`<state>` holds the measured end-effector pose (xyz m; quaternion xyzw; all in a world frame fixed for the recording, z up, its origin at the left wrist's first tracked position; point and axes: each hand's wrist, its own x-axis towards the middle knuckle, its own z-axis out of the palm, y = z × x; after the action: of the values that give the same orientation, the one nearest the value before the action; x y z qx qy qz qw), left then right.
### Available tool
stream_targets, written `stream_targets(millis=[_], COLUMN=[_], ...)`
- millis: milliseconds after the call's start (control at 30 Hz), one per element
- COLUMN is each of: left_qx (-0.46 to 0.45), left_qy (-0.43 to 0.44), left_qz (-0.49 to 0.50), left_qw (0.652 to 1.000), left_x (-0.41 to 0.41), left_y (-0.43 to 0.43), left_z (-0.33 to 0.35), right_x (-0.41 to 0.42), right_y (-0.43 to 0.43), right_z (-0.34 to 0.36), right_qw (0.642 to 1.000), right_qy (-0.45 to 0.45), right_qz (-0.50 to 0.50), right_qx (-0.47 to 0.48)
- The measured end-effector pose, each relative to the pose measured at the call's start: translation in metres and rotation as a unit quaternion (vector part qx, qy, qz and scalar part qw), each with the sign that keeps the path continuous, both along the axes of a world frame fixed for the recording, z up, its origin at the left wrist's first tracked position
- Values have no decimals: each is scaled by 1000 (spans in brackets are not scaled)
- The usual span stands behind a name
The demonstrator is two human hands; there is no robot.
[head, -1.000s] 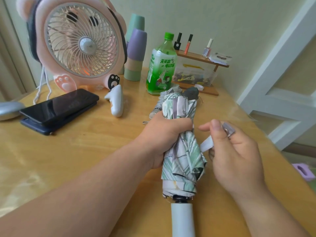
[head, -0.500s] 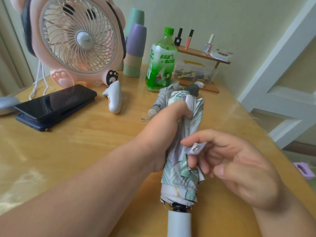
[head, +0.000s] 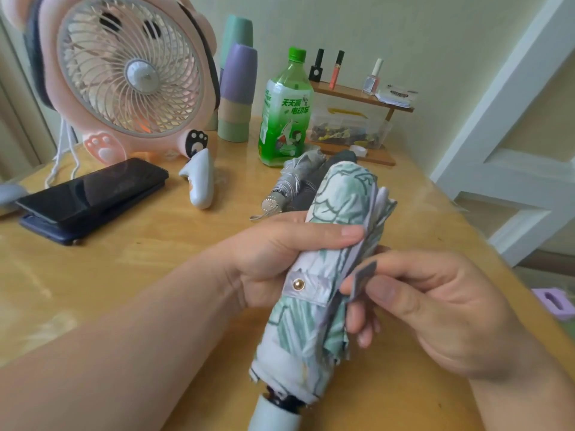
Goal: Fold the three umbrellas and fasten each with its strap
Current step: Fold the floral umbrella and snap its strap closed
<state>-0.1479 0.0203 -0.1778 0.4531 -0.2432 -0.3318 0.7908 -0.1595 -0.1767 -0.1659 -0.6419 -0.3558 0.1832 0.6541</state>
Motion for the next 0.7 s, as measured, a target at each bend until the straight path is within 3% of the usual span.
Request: stream_targets(millis=[133,233,333,467,600,700], left_qx=[45,97,137,160,184,298], left_qy=[23,-3,7,38,47,-1], left_qz=[215,300,348,384,393,415], left_qw=[975,949,928,909,900,859], left_x=[4,5,3,3,6,3], left_y=[-13,-18,-17,-14,-18,-23], left_z=[-5,-6,-5,-5,-10,-8], right_x=[2,3,3,5,5,6], right_y=[6,11,16,14,13,12], right_z=[-3,-5,-6,-4,-3,-3], right_qw=[998,997,995,996,996,997], right_qy=[-20,-30,-18,55,47,37], right_qz=[-41,-60,-78,-28,-27,-25], right_qx=[-33,-46,-59,-62,-65,-69])
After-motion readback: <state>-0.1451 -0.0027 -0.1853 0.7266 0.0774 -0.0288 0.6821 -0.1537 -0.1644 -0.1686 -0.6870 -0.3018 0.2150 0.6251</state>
